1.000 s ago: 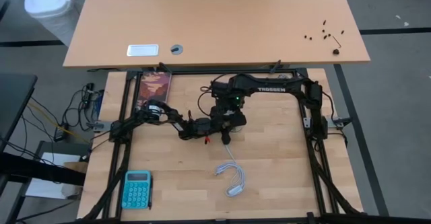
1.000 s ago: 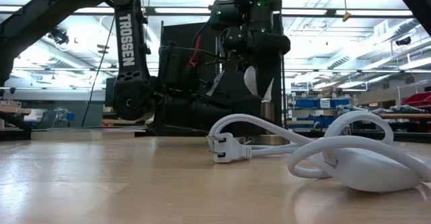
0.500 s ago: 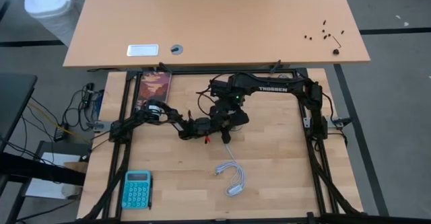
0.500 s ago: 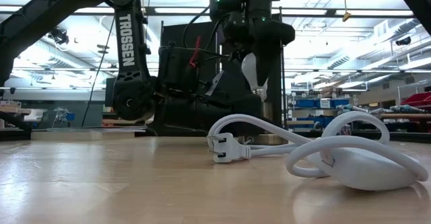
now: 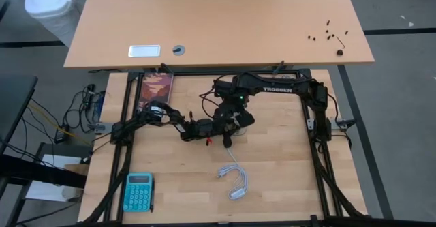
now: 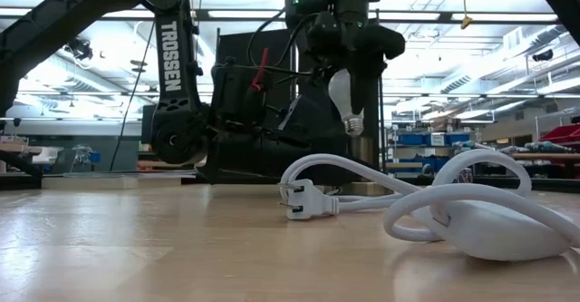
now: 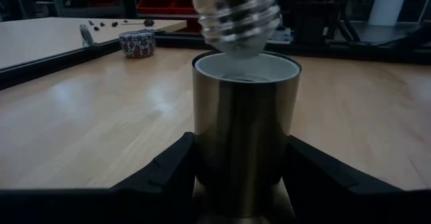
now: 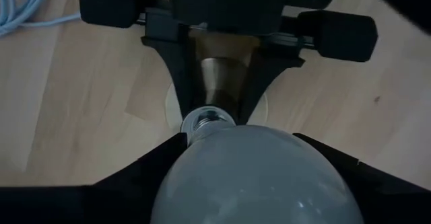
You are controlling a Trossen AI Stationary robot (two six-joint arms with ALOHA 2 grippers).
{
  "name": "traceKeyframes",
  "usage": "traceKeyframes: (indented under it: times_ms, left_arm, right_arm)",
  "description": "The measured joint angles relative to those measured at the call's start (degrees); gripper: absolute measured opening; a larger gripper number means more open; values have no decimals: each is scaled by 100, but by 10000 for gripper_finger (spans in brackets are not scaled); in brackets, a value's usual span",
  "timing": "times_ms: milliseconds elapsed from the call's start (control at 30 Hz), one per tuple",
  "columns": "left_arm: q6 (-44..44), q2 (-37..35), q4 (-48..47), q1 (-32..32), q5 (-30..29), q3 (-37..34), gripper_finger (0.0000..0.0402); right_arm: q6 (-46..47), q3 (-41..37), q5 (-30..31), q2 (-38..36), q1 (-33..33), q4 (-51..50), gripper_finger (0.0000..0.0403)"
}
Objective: Screw lightbulb
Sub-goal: Insert the lightbulb into the desk lamp
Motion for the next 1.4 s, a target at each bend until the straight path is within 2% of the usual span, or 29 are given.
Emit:
traceKeyframes:
  times_ms: [367, 500, 667, 967, 1200, 1400]
  left_arm:
    - [31, 9, 114, 4, 61, -4, 198]
    - [33, 9, 130, 24, 275, -4, 198]
    - [33, 9, 164, 26, 434, -20, 198]
    - [-41, 7, 736, 125, 1088, -416, 198]
    - [-210, 2, 901, 249, 1888, -544, 198]
    - [-260, 0, 942, 249, 1994, -544, 198]
  right_arm:
    - [-74, -352, 3, 2, 179, 192, 257]
    - [-104, -521, 45, 2, 197, 318, 267]
    - [-162, -539, 43, 2, 207, 361, 256]
    - [-207, -539, 92, -73, 431, 516, 266]
    - [-401, -786, 273, -121, 711, 862, 257]
    - [-319, -813, 275, -154, 756, 905, 268]
